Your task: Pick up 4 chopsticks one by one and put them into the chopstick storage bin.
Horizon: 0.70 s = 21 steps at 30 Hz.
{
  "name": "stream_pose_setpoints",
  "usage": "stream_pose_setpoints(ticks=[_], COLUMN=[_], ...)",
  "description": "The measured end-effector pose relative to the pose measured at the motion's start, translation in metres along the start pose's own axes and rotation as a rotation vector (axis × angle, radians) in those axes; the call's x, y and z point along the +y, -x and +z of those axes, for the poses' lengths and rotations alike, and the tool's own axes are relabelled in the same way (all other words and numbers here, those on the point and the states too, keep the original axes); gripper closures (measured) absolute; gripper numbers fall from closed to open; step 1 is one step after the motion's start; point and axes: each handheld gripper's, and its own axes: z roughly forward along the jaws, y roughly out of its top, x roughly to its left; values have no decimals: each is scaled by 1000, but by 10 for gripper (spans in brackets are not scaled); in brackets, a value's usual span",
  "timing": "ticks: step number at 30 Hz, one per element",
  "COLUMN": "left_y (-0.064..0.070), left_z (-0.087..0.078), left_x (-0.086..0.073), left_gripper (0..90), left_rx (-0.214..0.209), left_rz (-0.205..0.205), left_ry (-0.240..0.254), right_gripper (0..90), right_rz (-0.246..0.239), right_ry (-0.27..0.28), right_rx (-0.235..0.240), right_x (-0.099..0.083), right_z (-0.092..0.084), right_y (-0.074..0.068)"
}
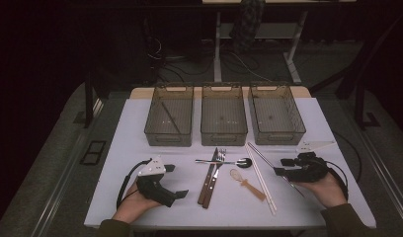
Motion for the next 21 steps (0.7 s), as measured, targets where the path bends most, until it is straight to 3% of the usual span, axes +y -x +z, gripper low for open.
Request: stream_pose_setpoints(ticks=[9, 13, 21], left_y=[0, 0, 0], left_z=[1, 1, 1], left_x=[0, 0, 0], left_gripper=[0, 0, 0], left_rx=[-4, -6, -5], left_rz=[-4, -4, -5], left_ry=[1, 2, 1], right_gripper=[643, 710, 761], right_rz=[-12, 2, -29], right_ry=[-36, -41, -62], right_rx=[-46, -39, -61], right_x=[-16, -18, -14], right_z=[-3, 3, 14], right_y=[4, 9, 6])
